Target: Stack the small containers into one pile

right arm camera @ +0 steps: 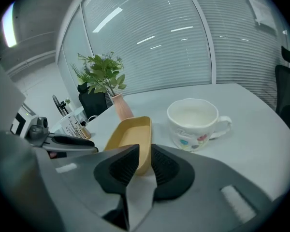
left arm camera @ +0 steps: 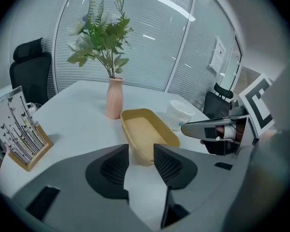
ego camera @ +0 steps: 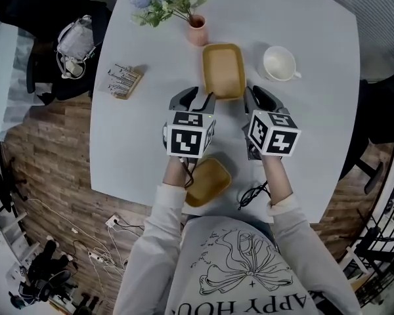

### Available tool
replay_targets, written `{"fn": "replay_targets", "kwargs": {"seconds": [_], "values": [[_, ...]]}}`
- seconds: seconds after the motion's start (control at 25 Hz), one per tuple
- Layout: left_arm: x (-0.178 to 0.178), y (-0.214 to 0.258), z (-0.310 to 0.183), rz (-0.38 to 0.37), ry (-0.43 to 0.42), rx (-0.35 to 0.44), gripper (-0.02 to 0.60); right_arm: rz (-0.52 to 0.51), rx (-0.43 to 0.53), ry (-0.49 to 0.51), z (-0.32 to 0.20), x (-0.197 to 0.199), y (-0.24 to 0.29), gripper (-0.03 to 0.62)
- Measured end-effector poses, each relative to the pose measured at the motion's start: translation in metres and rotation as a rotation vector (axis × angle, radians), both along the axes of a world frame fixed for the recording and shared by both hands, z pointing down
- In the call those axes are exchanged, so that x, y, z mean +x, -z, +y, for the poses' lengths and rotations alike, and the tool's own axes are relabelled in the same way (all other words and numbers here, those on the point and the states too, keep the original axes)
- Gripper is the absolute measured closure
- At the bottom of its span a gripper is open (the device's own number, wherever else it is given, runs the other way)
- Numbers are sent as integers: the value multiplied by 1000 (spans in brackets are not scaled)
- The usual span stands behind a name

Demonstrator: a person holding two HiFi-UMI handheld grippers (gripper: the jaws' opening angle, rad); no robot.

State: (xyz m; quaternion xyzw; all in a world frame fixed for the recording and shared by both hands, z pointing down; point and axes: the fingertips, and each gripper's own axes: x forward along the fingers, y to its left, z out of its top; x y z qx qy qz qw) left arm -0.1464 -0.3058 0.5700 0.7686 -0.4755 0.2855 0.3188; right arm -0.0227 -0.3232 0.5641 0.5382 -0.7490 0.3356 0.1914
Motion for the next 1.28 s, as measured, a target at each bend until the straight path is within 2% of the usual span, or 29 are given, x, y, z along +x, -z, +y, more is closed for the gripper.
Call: {"fn": "replay_targets", "kwargs": {"seconds": [0.2, 0.36, 0.56, 0.88, 1.28], "values": [[1, -20, -3, -16, -3, -51, 428, -9, -26, 12, -7, -3, -14, 508], [4, -26, -6, -6, 1, -61, 431, -12, -44, 25, -9, -5, -23, 508], [10, -28, -8, 15, -21, -73, 473, -14, -83, 48, -5, -10, -35, 512], [9, -22, -7, 1, -25, -61, 503, -58, -82, 49, 0, -9, -26, 545], [-1, 11, 5, 4, -19, -16, 523, -88, -67, 72, 20, -18, 0, 551]]}}
